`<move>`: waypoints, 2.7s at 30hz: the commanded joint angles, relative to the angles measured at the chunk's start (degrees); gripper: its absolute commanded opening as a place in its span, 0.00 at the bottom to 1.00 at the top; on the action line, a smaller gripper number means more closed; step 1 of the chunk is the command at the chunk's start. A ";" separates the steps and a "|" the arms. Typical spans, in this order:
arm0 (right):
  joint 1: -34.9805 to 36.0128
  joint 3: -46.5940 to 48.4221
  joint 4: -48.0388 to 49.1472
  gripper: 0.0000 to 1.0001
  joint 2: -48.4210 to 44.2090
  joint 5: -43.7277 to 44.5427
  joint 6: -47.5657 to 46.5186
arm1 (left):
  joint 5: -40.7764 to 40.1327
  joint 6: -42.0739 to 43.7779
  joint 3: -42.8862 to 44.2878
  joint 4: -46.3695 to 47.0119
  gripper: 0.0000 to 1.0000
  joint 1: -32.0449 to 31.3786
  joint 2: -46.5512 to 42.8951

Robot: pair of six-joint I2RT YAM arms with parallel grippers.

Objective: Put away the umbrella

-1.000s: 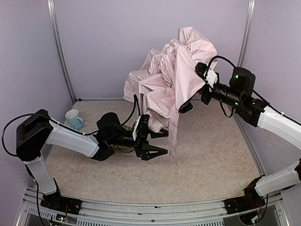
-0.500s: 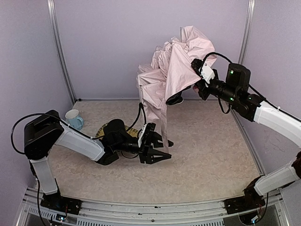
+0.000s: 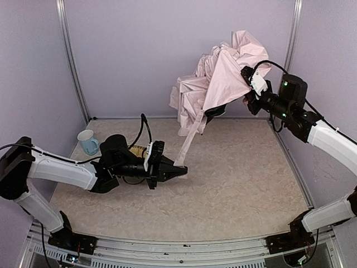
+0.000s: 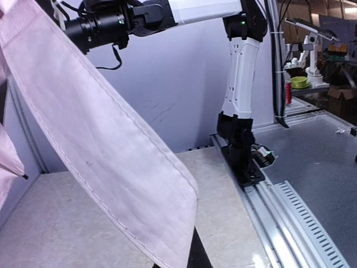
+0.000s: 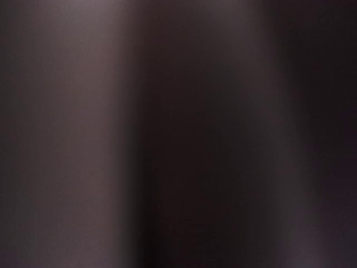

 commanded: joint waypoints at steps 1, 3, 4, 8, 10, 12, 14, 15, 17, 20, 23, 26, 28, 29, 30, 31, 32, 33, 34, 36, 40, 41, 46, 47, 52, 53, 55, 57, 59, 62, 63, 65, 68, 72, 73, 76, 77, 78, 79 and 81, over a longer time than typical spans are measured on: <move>-2.44 -0.23 2.20 0.00 -4.94 -2.06 -0.26 | -9.75 15.20 -0.75 -19.36 0.00 1.24 -6.68; -2.44 -0.79 0.90 0.00 -5.91 -4.59 -2.75 | -11.90 17.05 -0.34 -23.21 0.00 2.78 -7.69; -2.42 -1.18 0.54 0.00 -6.36 -4.75 -3.67 | -12.15 17.67 0.27 -25.39 0.00 3.72 -8.09; -2.42 -2.28 -0.21 0.00 -7.60 -2.11 -5.68 | -14.16 21.40 1.58 -30.76 0.00 5.28 -9.57; -2.44 -2.73 -0.68 0.00 -8.50 -4.27 -6.44 | -18.06 24.12 2.42 -33.52 0.00 5.48 -9.25; -2.42 -3.37 -1.71 0.00 -9.71 -10.08 -7.45 | -22.33 26.79 4.14 -37.11 0.00 6.51 -8.63; -2.35 -4.09 -3.35 0.00 -10.67 -14.72 -8.86 | -26.96 28.68 5.55 -39.41 0.00 8.30 -8.35; -2.17 -4.28 -4.37 0.00 -10.86 -16.39 -9.41 | -27.78 29.55 6.00 -39.80 0.00 9.47 -8.17; -1.30 -4.10 -7.18 0.00 -10.67 -18.59 -10.01 | -27.51 30.62 6.41 -38.82 0.00 12.02 -7.59; 2.48 -4.12 -11.69 0.00 -10.25 -20.44 -10.67 | -27.74 32.18 8.33 -37.21 0.00 14.08 -3.43; 7.80 -6.24 -12.49 0.00 -11.43 -20.74 -11.08 | -27.79 34.55 13.67 -37.95 0.00 14.40 3.14; 13.15 -8.30 -12.32 0.00 -11.88 -22.10 -11.35 | -28.27 35.65 19.94 -38.60 0.00 14.51 9.99; 16.48 -9.11 -13.77 0.00 -11.22 -22.54 -10.92 | -28.85 35.71 23.18 -36.94 0.00 14.75 13.37; 17.88 -9.47 -15.26 0.00 -10.64 -22.45 -10.79 | -28.86 35.81 24.38 -35.40 0.00 14.96 14.66; 19.55 -9.82 -16.98 0.00 -9.92 -21.74 -10.74 | -28.59 35.84 25.20 -33.81 0.00 15.22 15.68; 21.25 -10.36 -18.49 0.00 -9.24 -20.39 -10.68 | -28.26 36.06 25.98 -32.08 0.00 15.42 16.52; 22.80 -11.10 -19.89 0.00 -8.56 -18.24 -10.60 | -27.80 36.31 26.64 -30.69 0.00 15.48 17.34; 24.60 -11.89 -20.95 0.00 -7.96 -16.12 -10.82 | -27.07 36.71 27.51 -29.85 0.00 15.48 18.08; 26.34 -13.30 -21.72 0.00 -7.43 -12.58 -11.03 | -26.27 37.20 28.46 -29.54 0.00 15.41 18.86; 29.81 -15.07 -24.17 0.00 -6.50 -7.11 -12.06 | -24.34 37.66 30.74 -29.67 0.00 15.12 20.41; 35.04 -19.57 -24.41 0.00 -6.42 5.75 -14.51 | -22.72 40.76 33.21 -30.39 0.00 13.24 23.28; 36.19 -20.95 -23.50 0.00 -6.61 8.89 -15.87 | -23.07 42.17 33.28 -30.26 0.00 12.41 24.16; 40.85 -24.90 -21.33 0.00 -2.42 12.69 -20.79 | -26.32 47.69 33.48 -28.05 0.00 7.60 27.37; 41.39 -25.06 -21.76 0.00 -0.65 12.63 -20.85 | -26.76 48.12 33.55 -27.44 0.00 6.90 28.04; 42.73 -25.41 -24.36 0.00 7.23 9.64 -17.57 | -29.85 48.44 33.71 -24.21 0.00 6.45 30.56; 42.73 -25.73 -24.82 0.00 8.12 8.32 -16.79 | -30.65 48.56 33.85 -23.69 0.00 6.65 31.10; 42.65 -26.26 -24.51 0.00 9.90 6.24 -15.34 | -32.98 48.63 34.58 -23.05 0.00 6.90 32.34; 42.29 -26.67 -23.77 0.00 11.58 4.94 -13.98 | -36.36 47.97 35.76 -22.51 0.00 7.20 33.58; 41.09 -26.52 -23.76 0.00 13.41 2.98 -12.15 | -40.45 46.16 36.82 -21.00 0.00 7.74 34.69; 38.35 -26.60 -23.40 0.00 16.16 1.49 -9.98 | -47.58 42.94 39.13 -19.70 0.22 8.63 36.07; 37.47 -26.63 -23.38 0.00 16.86 1.37 -9.52 | -50.18 41.61 39.96 -19.19 0.39 9.03 36.23; 35.90 -26.39 -23.86 0.00 17.88 0.36 -8.96 | -55.28 38.39 40.92 -17.71 0.65 10.18 35.71; 34.49 -25.49 -25.20 0.00 18.92 -1.37 -8.30 | -59.22 32.33 40.99 -16.28 0.88 12.63 32.76; 33.09 -24.79 -27.21 0.00 19.34 -2.33 -8.06 | -60.47 25.31 40.80 -18.83 0.99 16.02 27.71; 32.83 -24.62 -27.69 0.00 19.38 -2.51 -7.95 | -60.49 24.53 40.12 -18.90 0.99 16.57 26.14; 31.97 -24.06 -28.60 0.00 19.35 -3.59 -7.56 | -60.45 24.30 34.85 -16.88 0.99 17.13 20.55; 31.57 -23.92 -28.62 0.00 19.43 -4.00 -7.56 | -59.72 24.42 32.76 -16.79 0.99 16.68 17.97; 31.12 -23.71 -28.65 0.00 19.57 -4.63 -7.57 | -58.67 24.41 29.88 -16.75 0.99 15.96 14.78; 30.68 -23.38 -28.71 0.00 19.88 -5.36 -7.57 | -56.57 24.58 26.56 -17.06 0.98 14.86 11.20; 29.65 -22.53 -29.38 0.00 20.96 -6.46 -7.57 | -48.34 25.55 19.38 -20.59 0.92 11.73 3.35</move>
